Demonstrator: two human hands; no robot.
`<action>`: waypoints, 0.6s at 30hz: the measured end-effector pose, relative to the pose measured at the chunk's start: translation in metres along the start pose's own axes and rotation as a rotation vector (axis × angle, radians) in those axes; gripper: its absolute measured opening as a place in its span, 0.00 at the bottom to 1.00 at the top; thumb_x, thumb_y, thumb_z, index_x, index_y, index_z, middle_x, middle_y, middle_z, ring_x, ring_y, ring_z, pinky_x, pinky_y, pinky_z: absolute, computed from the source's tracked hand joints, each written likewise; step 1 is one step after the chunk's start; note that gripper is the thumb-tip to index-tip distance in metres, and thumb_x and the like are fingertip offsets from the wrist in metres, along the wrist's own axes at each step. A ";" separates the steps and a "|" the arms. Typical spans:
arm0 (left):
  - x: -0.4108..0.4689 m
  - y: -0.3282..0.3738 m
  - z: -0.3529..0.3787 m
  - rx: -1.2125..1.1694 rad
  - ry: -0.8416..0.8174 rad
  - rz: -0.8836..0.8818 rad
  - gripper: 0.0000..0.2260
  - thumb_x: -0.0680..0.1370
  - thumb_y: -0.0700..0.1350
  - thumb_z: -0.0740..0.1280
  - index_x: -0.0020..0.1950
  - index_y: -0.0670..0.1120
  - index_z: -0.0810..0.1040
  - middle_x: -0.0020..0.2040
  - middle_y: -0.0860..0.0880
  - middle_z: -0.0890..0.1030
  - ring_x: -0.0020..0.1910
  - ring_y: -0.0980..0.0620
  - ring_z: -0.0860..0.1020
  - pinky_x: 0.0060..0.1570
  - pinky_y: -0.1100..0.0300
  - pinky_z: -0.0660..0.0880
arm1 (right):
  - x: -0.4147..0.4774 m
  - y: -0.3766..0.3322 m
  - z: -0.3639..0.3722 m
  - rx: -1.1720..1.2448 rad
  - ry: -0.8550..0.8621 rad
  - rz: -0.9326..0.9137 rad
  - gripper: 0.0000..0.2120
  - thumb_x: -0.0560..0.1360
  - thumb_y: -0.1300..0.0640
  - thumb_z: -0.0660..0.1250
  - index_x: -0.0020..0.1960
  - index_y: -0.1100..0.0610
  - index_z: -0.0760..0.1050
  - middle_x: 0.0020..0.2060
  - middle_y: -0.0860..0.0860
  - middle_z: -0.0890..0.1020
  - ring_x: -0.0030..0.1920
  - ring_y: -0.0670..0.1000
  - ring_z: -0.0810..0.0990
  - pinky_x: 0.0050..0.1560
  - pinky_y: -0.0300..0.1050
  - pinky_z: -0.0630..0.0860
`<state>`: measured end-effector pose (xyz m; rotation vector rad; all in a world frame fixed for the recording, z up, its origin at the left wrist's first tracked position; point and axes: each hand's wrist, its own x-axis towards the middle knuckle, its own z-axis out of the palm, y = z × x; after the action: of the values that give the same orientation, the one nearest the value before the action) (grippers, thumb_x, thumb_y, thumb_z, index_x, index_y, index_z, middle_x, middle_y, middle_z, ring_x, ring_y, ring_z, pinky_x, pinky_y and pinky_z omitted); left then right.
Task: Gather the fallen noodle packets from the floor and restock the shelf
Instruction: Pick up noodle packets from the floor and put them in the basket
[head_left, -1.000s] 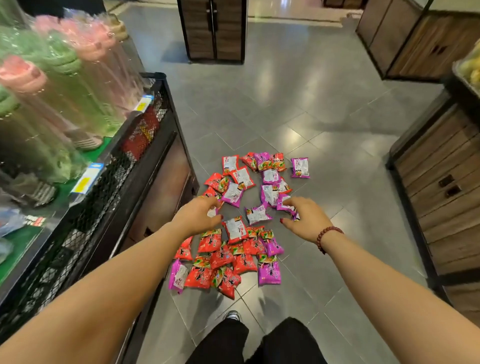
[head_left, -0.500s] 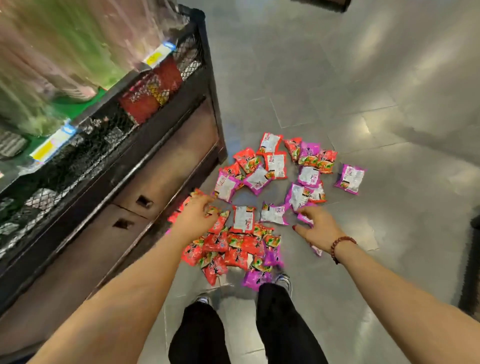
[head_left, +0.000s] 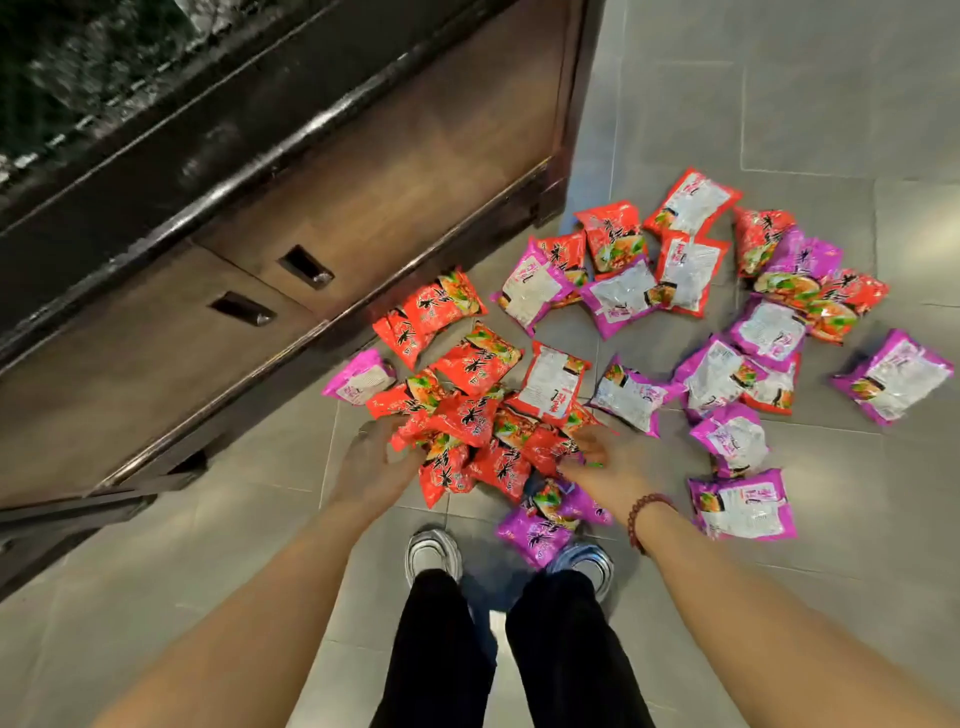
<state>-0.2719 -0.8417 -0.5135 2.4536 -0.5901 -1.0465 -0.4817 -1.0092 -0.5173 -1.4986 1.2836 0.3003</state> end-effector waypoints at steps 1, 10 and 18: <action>0.012 -0.015 0.013 -0.026 0.002 -0.019 0.20 0.75 0.44 0.73 0.66 0.46 0.75 0.60 0.48 0.75 0.59 0.50 0.73 0.57 0.59 0.68 | 0.017 0.008 0.014 0.016 -0.004 0.010 0.21 0.72 0.58 0.72 0.63 0.56 0.73 0.58 0.50 0.78 0.58 0.50 0.76 0.53 0.38 0.72; 0.103 -0.125 0.125 -0.250 -0.020 -0.117 0.21 0.75 0.40 0.72 0.68 0.44 0.73 0.62 0.51 0.73 0.61 0.53 0.72 0.57 0.64 0.66 | 0.155 0.074 0.130 0.225 0.037 0.131 0.20 0.73 0.57 0.72 0.62 0.59 0.73 0.56 0.55 0.79 0.52 0.53 0.79 0.45 0.40 0.75; 0.160 -0.201 0.171 -0.395 0.034 -0.135 0.17 0.75 0.41 0.73 0.61 0.51 0.73 0.57 0.53 0.77 0.54 0.62 0.74 0.57 0.58 0.73 | 0.253 0.096 0.220 0.351 0.023 0.232 0.12 0.74 0.55 0.72 0.54 0.59 0.76 0.42 0.47 0.79 0.42 0.47 0.77 0.36 0.28 0.71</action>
<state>-0.2547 -0.7932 -0.8185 2.1782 -0.1843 -1.0552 -0.3691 -0.9503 -0.8421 -1.0625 1.4476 0.1949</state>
